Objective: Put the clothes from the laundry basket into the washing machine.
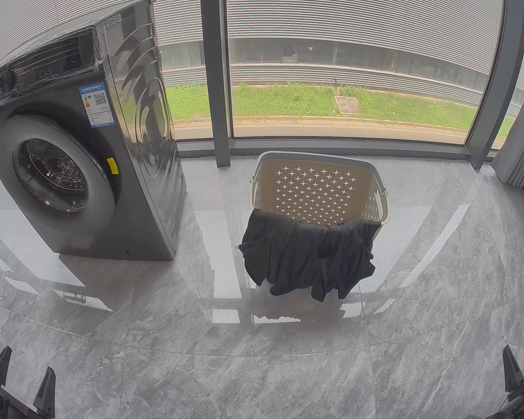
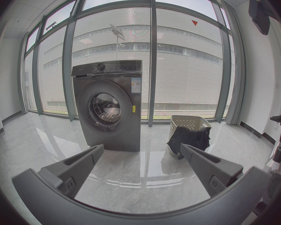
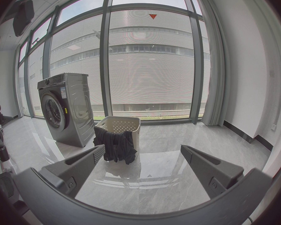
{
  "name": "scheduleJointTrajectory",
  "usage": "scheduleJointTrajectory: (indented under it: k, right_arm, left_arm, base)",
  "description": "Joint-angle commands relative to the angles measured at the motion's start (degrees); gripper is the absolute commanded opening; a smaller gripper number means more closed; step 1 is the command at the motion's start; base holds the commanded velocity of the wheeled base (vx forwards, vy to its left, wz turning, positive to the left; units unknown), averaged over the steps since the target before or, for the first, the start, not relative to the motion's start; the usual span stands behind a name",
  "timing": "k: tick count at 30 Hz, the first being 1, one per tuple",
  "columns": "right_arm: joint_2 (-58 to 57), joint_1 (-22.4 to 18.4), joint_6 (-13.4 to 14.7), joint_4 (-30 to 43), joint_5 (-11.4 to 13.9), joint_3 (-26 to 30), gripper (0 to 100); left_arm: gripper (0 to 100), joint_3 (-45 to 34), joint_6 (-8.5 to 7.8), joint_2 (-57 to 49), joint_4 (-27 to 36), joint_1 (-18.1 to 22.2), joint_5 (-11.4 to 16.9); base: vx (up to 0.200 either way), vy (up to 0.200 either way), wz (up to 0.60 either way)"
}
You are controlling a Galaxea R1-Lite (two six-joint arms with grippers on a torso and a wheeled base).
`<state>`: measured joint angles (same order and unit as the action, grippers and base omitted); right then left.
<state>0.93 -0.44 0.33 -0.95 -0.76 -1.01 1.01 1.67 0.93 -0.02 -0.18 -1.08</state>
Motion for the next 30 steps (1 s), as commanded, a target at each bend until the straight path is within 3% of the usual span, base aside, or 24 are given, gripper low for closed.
scheduleJointTrajectory:
  k: [1,22,30]
  right_arm:
    - [-0.93,0.0,0.02,-0.02,-0.04,1.01,100]
    - [-0.93,0.0,0.02,-0.02,-0.04,1.01,100]
    - [-0.93,0.0,0.02,-0.02,-0.04,1.01,100]
  left_arm:
    - [100,-1.01,0.09,-0.93,-0.06,0.01,0.03]
    - [100,-1.01,0.09,-0.93,0.02,-0.08,-0.06]
    - [100,-1.01,0.09,-0.93,0.02,-0.08,0.03]
  base:
    - [0.0,0.0,0.0]
    - [0.2,0.0,0.0]
    - [0.0,0.0,0.0]
